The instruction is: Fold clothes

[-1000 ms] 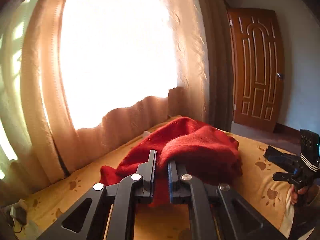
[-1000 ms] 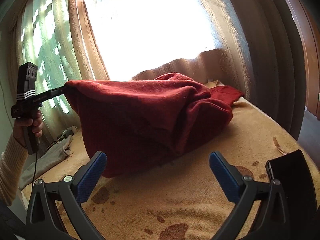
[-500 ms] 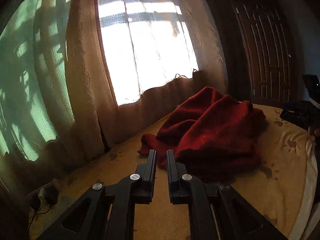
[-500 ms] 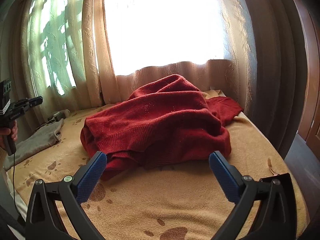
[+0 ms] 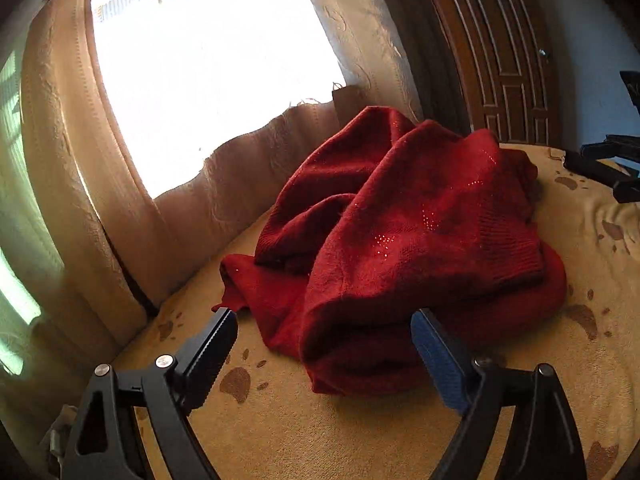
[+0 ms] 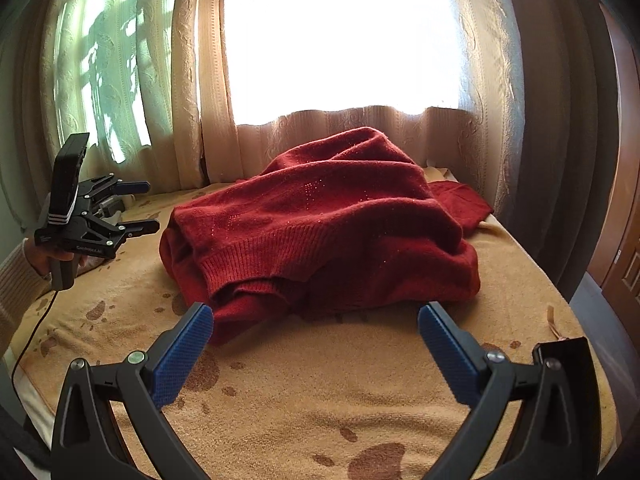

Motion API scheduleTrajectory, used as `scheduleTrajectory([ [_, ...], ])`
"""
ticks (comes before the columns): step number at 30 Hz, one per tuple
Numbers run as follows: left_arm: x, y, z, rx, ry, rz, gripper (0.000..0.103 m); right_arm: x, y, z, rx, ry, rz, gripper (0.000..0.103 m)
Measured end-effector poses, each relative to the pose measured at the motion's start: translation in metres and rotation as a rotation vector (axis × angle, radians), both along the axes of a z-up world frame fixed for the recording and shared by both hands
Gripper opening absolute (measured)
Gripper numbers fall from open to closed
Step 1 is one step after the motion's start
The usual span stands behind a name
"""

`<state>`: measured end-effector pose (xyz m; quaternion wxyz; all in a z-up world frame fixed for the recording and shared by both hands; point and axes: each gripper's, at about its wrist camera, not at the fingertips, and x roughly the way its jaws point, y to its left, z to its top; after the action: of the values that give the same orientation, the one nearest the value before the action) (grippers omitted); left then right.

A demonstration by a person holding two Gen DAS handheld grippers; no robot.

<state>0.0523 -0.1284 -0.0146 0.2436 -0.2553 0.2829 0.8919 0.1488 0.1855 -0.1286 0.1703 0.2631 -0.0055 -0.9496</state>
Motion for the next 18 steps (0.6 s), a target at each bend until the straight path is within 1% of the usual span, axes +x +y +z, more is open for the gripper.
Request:
scheduleTrajectory([
  [2,-0.009,0.007,-0.01,-0.065,-0.013,-0.044,0.091,-0.003,0.001,-0.003,-0.012,-0.011,0.001,0.103],
  [3,-0.013,0.009,-0.014,-0.078,-0.026,-0.058,0.091,-0.004,0.001,-0.005,-0.018,-0.016,0.001,0.103],
  [5,-0.025,0.011,-0.021,-0.081,-0.053,-0.072,0.091,-0.005,0.001,-0.008,-0.015,-0.022,-0.004,0.103],
  [9,-0.047,0.012,-0.027,-0.046,-0.11,-0.083,0.091,-0.007,-0.002,-0.013,-0.002,-0.035,-0.002,0.103],
  [10,-0.05,0.011,-0.027,-0.017,-0.124,-0.094,0.086,-0.008,-0.002,-0.013,-0.003,-0.039,0.001,0.103],
  [11,-0.053,0.011,-0.026,0.011,-0.143,-0.103,0.075,-0.008,-0.001,-0.013,-0.005,-0.037,0.002,0.103],
  [12,-0.056,0.011,-0.026,0.03,-0.168,-0.1,0.036,-0.007,-0.001,-0.013,-0.008,-0.036,0.003,0.103],
  [13,-0.06,0.011,-0.027,0.038,-0.189,-0.08,0.006,-0.008,0.0,-0.014,-0.012,-0.038,0.003,0.103],
  [14,-0.061,0.011,-0.028,0.045,-0.201,-0.07,0.006,-0.008,0.001,-0.014,-0.018,-0.042,0.003,0.103],
  [16,-0.055,0.012,-0.028,0.062,-0.19,-0.08,0.006,-0.009,0.004,-0.014,-0.03,-0.044,0.0,0.103],
  [17,-0.049,0.01,-0.025,0.082,-0.181,-0.077,0.006,-0.009,0.005,-0.014,-0.036,-0.045,-0.001,0.103],
  [18,-0.042,0.006,-0.018,0.122,-0.162,-0.068,0.006,-0.009,0.007,-0.014,-0.042,-0.045,-0.001,0.103],
])
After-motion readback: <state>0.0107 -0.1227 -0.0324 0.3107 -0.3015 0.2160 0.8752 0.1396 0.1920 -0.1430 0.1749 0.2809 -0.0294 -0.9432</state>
